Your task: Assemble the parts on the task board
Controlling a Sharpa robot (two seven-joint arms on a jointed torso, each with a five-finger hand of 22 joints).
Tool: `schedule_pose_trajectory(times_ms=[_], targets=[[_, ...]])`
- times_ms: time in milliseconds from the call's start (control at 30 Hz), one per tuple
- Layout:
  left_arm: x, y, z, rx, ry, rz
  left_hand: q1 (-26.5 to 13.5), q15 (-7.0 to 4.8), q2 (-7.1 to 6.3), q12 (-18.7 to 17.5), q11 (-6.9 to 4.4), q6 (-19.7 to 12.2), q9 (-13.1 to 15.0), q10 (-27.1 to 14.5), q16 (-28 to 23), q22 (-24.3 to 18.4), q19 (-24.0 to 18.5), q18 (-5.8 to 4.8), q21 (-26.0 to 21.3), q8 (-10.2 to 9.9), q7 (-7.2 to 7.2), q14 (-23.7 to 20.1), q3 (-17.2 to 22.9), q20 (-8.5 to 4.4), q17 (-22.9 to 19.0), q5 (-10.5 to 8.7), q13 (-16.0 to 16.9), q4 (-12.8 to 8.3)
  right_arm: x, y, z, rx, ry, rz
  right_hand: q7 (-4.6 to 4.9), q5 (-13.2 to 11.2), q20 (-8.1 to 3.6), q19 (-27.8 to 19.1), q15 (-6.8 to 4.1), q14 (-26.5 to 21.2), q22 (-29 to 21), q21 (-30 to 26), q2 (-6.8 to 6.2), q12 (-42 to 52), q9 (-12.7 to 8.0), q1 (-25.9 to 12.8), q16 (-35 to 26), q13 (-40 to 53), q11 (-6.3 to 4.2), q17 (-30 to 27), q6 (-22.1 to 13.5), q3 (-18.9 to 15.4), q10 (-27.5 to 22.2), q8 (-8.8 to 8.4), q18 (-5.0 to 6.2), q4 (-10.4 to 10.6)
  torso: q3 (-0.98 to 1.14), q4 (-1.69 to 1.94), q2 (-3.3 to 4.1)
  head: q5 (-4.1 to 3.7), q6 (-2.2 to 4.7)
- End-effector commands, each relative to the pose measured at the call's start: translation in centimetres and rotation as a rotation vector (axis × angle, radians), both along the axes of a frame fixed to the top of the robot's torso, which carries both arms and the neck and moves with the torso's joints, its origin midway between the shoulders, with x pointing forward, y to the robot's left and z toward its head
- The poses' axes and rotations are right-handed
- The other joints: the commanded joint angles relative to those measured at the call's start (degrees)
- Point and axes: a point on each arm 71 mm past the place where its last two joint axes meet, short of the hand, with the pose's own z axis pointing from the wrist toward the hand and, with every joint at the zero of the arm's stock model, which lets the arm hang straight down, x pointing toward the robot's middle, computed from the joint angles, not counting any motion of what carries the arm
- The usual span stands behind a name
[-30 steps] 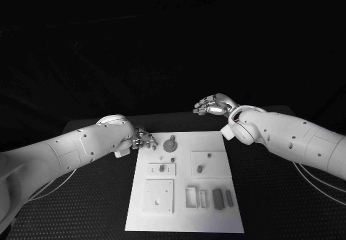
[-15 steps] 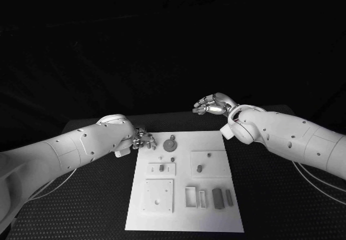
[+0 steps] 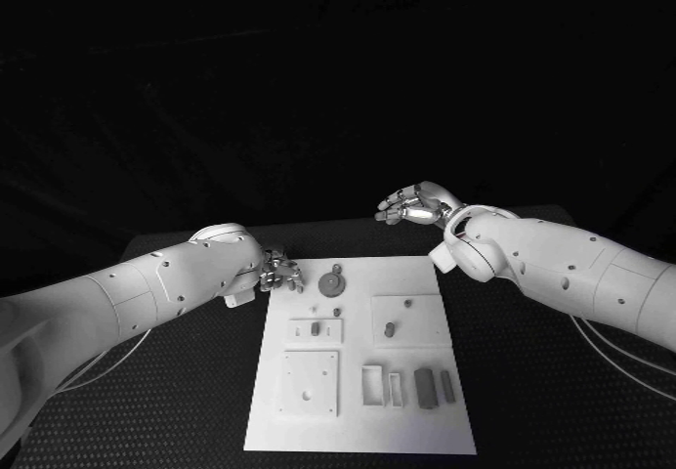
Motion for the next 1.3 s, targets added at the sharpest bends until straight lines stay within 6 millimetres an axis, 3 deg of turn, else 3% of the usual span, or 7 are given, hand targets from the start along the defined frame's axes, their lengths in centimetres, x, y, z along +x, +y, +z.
schedule_pose_trajectory(times_ms=[33,467,667,1067,1300], targets=[[-0.06,-0.39,0.00,-0.018,0.007,-0.014,0.36,-0.35,0.10,0.15,-0.27,0.45,-0.10,0.27,0.26,0.69,-0.08,0.38,0.07,0.17,-0.06,0.08,-0.14,-5.56,-0.06,0.13,-0.09,-0.19,-0.04,0.13,0.01,0.003,-0.002,0.011,0.11,0.21,-0.01,-0.48,-0.08,-0.34,0.09,-0.34,-0.36,-0.33,-0.08,0.39,-0.09,-0.04,0.29,-0.09,-0.28,-0.28,0.13,0.07,0.23,0.17,0.01,0.02,0.04,-0.02,-0.05],[-0.03,-0.51,-0.02,-0.018,0.012,-0.016,0.84,-0.39,0.20,0.21,-0.31,0.70,-0.17,0.46,0.39,0.73,0.01,0.36,0.11,0.18,-0.10,0.19,-0.38,-5.61,-0.09,0.13,-0.14,-0.36,-0.04,0.15,0.01,0.004,-0.001,0.012,0.11,0.22,-0.01,-0.48,-0.08,-0.35,0.14,-0.38,-0.36,-0.38,-0.10,0.41,-0.07,-0.04,0.29,-0.13,-0.28,-0.28,0.16,0.08,0.23,0.20,0.01,-0.01,0.02,-0.03,-0.12],[0.00,-0.50,-0.02,-0.018,0.013,-0.015,2.38,-0.45,1.28,0.23,-0.38,1.02,-0.27,0.69,0.52,0.78,0.13,0.39,0.16,0.17,-0.17,0.32,-0.08,-5.72,-0.17,0.44,-0.25,-1.00,-0.05,0.14,0.01,0.004,-0.001,0.012,0.12,0.23,-0.01,-0.48,-0.08,-0.35,0.15,-0.40,-0.36,-0.39,-0.11,0.41,-0.06,-0.03,0.30,-0.14,-0.28,-0.28,0.17,0.09,0.22,0.21,0.01,0.00,0.02,-0.03,-0.16],[0.03,-0.55,-0.09,-0.028,0.011,-0.007,6.85,-0.66,4.63,0.21,-0.68,3.21,-0.05,1.36,0.80,0.90,0.35,0.19,0.33,0.97,-0.54,0.64,0.88,-5.81,-0.41,2.84,-0.57,-3.03,-0.04,0.15,0.00,0.004,-0.001,0.012,0.13,0.25,-0.02,-0.47,-0.07,-0.35,0.19,-0.43,-0.36,-0.43,-0.13,0.41,-0.05,-0.03,0.30,-0.18,-0.28,-0.29,0.19,0.10,0.22,0.24,0.00,-0.01,0.03,-0.08,-0.27],[0.11,-0.29,-0.07,-0.037,0.007,0.009,7.78,-0.81,4.81,0.19,-0.83,3.73,0.20,1.71,0.96,0.94,0.52,0.15,0.47,0.99,-0.69,0.90,0.74,-5.89,-0.49,3.72,-0.70,-3.10,-0.03,0.13,0.00,0.004,0.000,0.011,0.13,0.26,-0.02,-0.47,-0.07,-0.36,0.21,-0.45,-0.37,-0.45,-0.14,0.41,-0.04,-0.03,0.30,-0.20,-0.28,-0.30,0.21,0.11,0.22,0.25,-0.04,0.05,0.01,-0.11,-0.28]])
